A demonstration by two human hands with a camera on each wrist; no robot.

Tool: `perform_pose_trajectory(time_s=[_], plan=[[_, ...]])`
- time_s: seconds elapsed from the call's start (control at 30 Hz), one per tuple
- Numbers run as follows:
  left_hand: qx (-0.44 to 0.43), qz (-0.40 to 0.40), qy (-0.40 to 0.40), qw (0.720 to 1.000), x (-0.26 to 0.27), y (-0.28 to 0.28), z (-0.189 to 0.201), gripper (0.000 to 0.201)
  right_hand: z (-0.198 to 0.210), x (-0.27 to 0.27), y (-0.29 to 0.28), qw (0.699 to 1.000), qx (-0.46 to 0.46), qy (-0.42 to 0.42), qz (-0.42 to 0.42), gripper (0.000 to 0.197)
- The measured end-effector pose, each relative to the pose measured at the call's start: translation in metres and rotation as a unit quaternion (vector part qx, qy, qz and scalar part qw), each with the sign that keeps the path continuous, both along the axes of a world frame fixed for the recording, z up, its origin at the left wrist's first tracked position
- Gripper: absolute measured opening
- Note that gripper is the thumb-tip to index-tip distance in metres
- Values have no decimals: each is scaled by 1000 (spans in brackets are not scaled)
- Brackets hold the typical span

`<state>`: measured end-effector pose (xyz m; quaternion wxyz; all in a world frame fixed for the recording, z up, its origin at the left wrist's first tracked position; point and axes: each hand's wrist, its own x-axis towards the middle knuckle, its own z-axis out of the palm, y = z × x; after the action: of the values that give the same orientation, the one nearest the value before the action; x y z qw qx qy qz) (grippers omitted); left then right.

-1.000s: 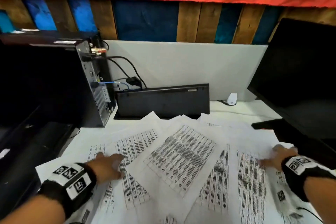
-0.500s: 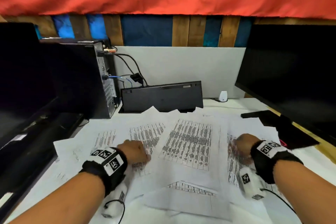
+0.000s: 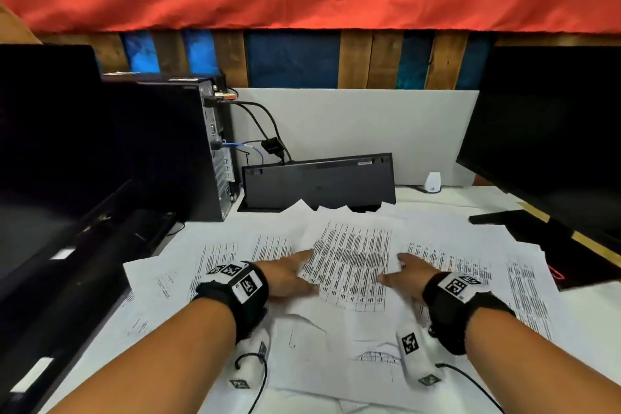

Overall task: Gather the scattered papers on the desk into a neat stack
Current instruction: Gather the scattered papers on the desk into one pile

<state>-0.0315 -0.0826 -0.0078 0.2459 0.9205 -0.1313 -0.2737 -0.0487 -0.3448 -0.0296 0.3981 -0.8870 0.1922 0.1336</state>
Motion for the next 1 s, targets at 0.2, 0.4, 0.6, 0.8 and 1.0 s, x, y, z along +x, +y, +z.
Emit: perform_pose_trajectory(time_s=[0.2, 0.4, 0.6, 0.8, 1.0], plan=[[-48, 101, 5, 994, 11, 26, 1, 89, -17, 9, 2, 998, 56, -13, -37, 88], [179, 241, -44, 953, 15, 76, 11, 61, -17, -2, -2, 985, 160, -41, -54, 50], [121, 223, -6, 967, 6, 54, 7, 43, -12, -5, 2, 985, 155, -41, -58, 25], [209, 236, -52, 948, 6, 26, -3, 71, -12, -16, -2, 978, 203, -39, -40, 13], [98, 216, -14, 971, -5, 6, 1, 69, 4, -17, 36, 998, 52, 25, 2, 54]])
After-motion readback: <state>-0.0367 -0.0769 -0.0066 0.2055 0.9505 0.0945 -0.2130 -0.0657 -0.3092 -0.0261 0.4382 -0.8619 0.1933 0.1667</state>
